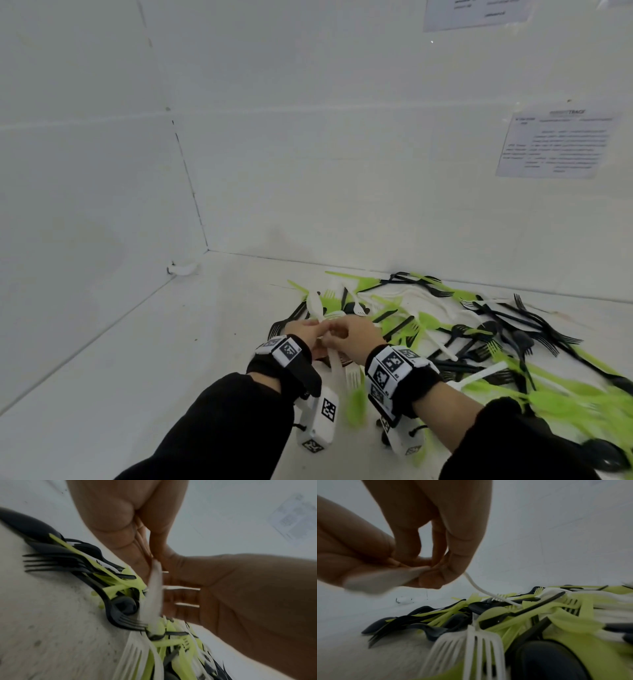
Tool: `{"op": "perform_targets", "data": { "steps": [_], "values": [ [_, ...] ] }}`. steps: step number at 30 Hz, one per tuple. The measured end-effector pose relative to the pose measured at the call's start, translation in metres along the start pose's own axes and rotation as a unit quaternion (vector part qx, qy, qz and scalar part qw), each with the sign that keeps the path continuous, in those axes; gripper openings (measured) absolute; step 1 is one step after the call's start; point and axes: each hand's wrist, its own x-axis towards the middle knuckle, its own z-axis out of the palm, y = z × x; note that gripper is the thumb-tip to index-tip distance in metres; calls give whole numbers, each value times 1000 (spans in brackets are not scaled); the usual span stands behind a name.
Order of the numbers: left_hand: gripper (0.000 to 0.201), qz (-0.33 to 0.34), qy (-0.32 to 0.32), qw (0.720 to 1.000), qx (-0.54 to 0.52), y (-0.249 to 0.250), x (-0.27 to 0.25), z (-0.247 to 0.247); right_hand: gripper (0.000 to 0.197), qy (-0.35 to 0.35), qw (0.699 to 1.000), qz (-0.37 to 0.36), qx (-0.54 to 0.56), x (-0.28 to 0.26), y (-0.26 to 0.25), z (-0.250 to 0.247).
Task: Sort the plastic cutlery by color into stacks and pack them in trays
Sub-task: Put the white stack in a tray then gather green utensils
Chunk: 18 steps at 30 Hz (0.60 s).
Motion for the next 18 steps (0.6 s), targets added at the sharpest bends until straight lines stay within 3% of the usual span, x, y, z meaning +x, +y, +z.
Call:
{"op": "perform_targets", "data": {
  "steps": [2, 5, 7, 9, 12, 16, 18],
  "values": [
    [5, -5, 30, 999, 26, 9, 6, -3, 23, 7, 1000, 0, -29, 14, 1, 0],
    [10, 8, 80, 995, 59, 21, 21, -11, 24, 20, 995, 12, -93, 44, 10, 3],
    [17, 12, 100, 993, 65, 29, 30, -17, 60, -91, 977, -13, -190, 62, 20, 8],
    [19, 4, 105, 993, 49, 36, 39, -22, 80, -170, 934, -53, -309, 71, 28, 10],
    [21, -2, 115, 993, 38, 42, 53, -25, 70, -168, 895, -70, -407, 83, 38, 6],
    [16, 1, 104, 994, 34, 47, 61, -20, 43, -97, 894, 6, -438, 90, 46, -7],
    [17, 3, 101, 994, 36, 47, 62, -16, 47, -81, 887, -29, -453, 93, 44, -9]
  ]
}}
